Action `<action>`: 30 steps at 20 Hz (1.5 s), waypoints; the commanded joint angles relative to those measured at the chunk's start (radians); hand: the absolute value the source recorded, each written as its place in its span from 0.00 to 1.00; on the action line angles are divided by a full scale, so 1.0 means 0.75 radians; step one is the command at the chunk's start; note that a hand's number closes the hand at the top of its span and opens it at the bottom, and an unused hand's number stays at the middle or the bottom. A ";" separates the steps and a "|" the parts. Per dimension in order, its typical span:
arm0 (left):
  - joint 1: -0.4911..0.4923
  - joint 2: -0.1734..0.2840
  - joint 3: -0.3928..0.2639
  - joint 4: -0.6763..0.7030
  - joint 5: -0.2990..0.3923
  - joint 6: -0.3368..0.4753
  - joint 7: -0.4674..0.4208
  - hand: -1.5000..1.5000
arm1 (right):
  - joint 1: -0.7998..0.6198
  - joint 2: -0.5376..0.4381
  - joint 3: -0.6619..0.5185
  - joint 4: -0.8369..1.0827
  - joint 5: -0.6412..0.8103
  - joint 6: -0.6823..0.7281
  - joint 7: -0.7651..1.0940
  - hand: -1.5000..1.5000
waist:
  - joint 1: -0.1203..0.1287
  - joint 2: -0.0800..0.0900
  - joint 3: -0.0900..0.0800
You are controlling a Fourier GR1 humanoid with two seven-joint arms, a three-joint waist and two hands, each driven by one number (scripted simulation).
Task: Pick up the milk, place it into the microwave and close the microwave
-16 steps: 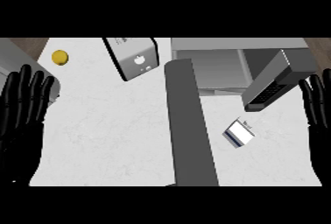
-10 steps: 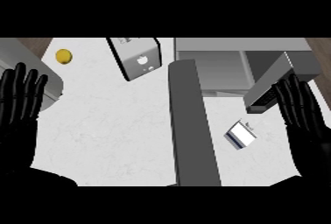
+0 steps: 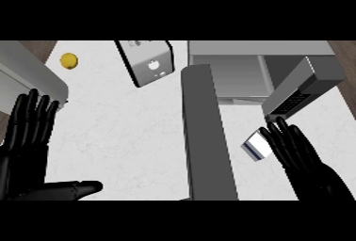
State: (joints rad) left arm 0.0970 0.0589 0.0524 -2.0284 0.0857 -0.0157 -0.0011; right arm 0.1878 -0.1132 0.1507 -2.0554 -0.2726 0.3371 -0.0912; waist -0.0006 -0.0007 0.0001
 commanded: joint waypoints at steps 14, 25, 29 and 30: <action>0.443 -0.069 -0.106 -0.236 -0.013 -0.091 -0.134 0.00 | 0.070 0.107 -0.056 0.179 0.372 -0.190 -0.288 0.00 | 0.009 0.000 0.000; 0.522 -0.072 -0.086 -0.125 -0.022 -0.151 -0.296 0.00 | -0.152 0.079 -0.216 0.564 0.385 -0.225 -0.461 0.00 | 0.008 0.001 0.000; 0.580 -0.069 -0.072 -0.146 -0.017 -0.186 -0.357 0.00 | -0.145 0.091 -0.225 0.571 0.395 -0.266 -0.412 0.00 | 0.007 0.000 0.000; 0.587 -0.078 -0.110 -0.205 -0.034 -0.152 -0.289 0.00 | -0.179 0.091 -0.241 0.748 0.441 -0.277 -0.549 0.00 | 0.009 0.001 0.000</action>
State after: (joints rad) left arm 0.5400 0.0094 -0.0202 -2.1738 0.0752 -0.1422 -0.2319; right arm 0.0978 -0.0435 -0.0031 -1.6312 0.0374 0.1412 -0.4317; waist 0.0063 -0.0006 0.0000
